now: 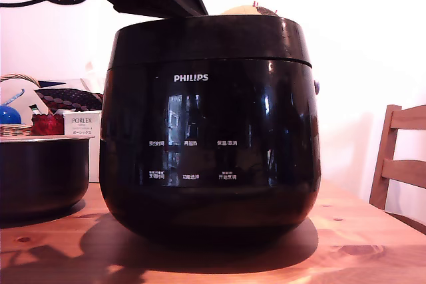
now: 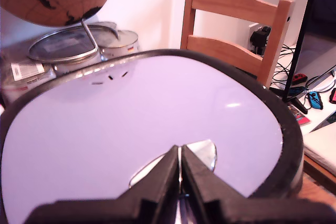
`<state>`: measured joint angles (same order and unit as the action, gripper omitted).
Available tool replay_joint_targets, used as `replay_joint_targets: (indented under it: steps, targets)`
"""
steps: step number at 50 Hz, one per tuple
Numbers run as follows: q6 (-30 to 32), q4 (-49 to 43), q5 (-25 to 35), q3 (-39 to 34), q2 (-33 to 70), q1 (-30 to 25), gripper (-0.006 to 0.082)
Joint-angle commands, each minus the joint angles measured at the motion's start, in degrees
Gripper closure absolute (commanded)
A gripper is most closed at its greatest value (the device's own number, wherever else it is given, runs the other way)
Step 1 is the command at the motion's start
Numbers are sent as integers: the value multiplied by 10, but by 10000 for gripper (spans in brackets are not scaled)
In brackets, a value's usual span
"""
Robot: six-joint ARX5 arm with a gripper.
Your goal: Open the rice cooker by pressing the large metal button on the top of its lid with medium force
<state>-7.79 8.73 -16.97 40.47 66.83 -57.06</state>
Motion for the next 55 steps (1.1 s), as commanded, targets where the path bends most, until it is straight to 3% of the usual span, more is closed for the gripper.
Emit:
replay_joint_targets:
  steps: [1,37,55]
  targets:
    - [-13,-35,3,-25,23,-3,788]
    - [-34,-70,30,-25,59,-2,788]
    - [-43,92,56,-25,50,-10,788]
